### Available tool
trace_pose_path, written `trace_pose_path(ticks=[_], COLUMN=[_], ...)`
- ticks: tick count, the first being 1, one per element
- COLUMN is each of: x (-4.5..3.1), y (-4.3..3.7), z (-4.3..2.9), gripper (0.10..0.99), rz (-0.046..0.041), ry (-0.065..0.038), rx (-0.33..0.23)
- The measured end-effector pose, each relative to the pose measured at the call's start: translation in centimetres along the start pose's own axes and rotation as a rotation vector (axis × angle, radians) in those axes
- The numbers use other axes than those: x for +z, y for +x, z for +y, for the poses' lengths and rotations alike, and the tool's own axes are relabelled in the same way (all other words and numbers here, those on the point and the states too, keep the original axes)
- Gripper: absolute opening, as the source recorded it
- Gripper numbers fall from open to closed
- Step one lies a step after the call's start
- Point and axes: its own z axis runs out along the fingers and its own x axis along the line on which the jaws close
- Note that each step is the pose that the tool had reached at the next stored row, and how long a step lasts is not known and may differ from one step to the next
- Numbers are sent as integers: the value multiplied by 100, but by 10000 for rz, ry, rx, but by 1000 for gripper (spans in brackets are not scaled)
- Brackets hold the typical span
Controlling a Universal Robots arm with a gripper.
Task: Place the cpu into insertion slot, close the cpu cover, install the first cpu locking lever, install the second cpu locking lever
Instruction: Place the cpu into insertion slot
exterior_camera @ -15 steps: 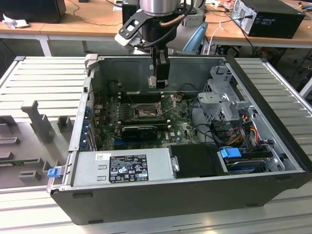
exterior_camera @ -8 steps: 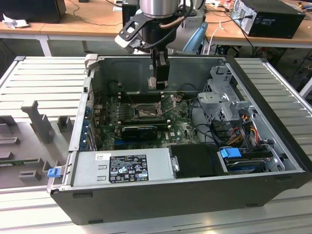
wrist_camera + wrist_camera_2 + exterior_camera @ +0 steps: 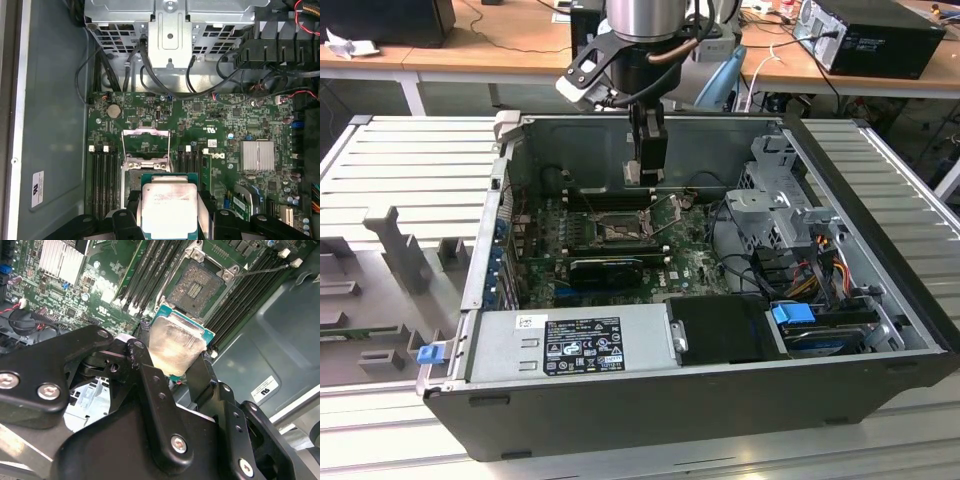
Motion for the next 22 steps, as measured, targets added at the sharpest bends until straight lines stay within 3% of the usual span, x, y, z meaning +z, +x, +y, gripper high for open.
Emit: trace_pose_path(ticks=[22], x=[203], y=[-4], z=[-29], gripper=[533], rz=[0], ry=[-1], rx=[0])
